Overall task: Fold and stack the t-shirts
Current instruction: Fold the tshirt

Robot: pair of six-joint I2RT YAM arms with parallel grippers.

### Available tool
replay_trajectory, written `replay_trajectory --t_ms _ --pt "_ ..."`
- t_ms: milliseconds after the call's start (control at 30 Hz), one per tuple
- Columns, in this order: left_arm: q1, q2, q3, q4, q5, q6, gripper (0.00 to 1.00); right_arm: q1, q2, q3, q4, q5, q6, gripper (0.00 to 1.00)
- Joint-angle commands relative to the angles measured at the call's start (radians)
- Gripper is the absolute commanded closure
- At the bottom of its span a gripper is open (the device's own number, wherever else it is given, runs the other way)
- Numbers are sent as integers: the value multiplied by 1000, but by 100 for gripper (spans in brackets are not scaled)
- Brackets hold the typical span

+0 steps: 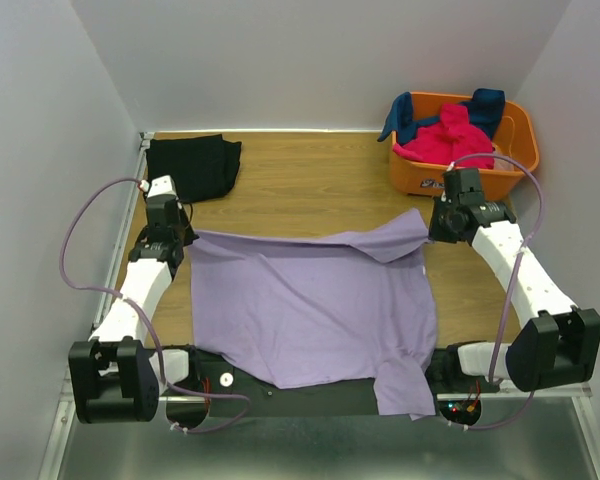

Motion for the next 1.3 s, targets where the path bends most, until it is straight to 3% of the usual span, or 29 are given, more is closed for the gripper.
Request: replay_trajectory --t_ms 0,167,400,467,500,533,567,600,667,833,1100,1267 --pt "-3 -60 27 -72 -9 -63 100 -9 -42 13 -48 -3 -2 100" --pt "-3 -94 22 -149 9 -86 100 -8 -47 -8 -74 -12 4 100" --pt "-3 -113 91 -270 52 -238 96 -8 -24 16 -119 -40 21 100" --pt "-3 -110 120 -339 40 -275 86 -8 -13 27 -154 -64 27 100" --pt "-3 -128 148 -414 11 -313 72 -8 -9 41 -169 -85 39 99" --pt "-3 -143 163 -449 -1 -333 64 -8 -12 45 -183 -92 44 91" --pt "-3 -163 176 -479 -10 -347 52 -9 -16 52 -214 -95 49 77" --pt "-5 -185 188 -521 -15 -379 13 -9 -24 56 -228 -93 53 42" --pt "-3 -247 223 -566 -27 -439 2 -9 -55 75 -254 -81 63 20" --pt "-3 -294 221 -482 -4 -482 2 -9 -14 124 -210 -26 61 14" --pt "-3 60 237 -223 166 -436 2 -15 242 216 22 -26 38 20" --pt "-3 248 280 -148 253 -415 2 -24 341 217 149 -41 49 25"
